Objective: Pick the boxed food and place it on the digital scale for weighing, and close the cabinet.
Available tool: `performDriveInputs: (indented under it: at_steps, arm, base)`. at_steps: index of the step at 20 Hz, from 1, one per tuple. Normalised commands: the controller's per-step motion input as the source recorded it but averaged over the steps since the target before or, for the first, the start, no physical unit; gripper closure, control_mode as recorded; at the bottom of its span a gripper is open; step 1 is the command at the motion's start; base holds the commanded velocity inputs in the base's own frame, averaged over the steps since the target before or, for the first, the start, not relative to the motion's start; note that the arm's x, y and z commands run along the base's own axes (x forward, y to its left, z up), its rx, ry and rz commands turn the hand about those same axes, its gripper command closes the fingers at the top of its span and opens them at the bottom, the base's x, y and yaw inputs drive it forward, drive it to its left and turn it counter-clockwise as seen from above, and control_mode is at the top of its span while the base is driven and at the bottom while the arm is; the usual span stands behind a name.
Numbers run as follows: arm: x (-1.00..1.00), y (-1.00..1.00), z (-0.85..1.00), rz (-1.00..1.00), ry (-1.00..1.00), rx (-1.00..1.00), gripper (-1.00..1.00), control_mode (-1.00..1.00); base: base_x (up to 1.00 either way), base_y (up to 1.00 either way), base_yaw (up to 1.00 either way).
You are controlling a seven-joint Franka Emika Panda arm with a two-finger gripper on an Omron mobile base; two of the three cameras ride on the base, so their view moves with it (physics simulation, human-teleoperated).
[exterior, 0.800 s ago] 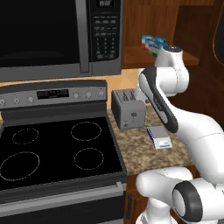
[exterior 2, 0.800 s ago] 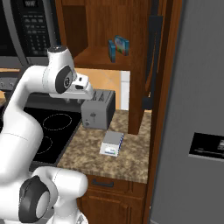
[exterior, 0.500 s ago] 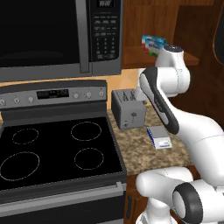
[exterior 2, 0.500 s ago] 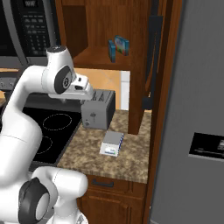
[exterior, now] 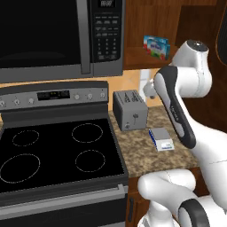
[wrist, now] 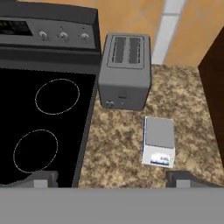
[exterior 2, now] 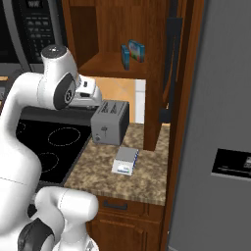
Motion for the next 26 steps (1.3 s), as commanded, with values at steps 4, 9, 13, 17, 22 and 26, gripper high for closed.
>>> performDriveInputs:
  at_steps: [4,9,13,17,22,26]
  arm:
    - [-0.17,-0.24,0.44,0.01,-0.24,0.09,-1.00,-1.00]
    - [-0.07,-0.07,0.28,-0.01,-0.22,0.03,-1.00,-1.00]
    - [0.00,-0.02,0.35,-0.09,-0.29,0.00,-1.00,-1.00]
    - [0.00,0.08,0.55,-0.06,-0.12,0.00,-1.00,-1.00]
    - [-0.01,0.02,0.59,0.00,-0.04,0.00,-1.00,-1.00]
    - [0.00,-0.20,0.51,0.00,-0.12,0.00,-1.00,-1.00]
  base:
    - [0.00,0.00,0.00]
    - [0.00,0.00,0.00]
    - [0.00,0.00,0.00]
    - [0.00,0.00,0.00]
    - [0.00,0.00,0.00]
    - [0.00,0.00,0.00]
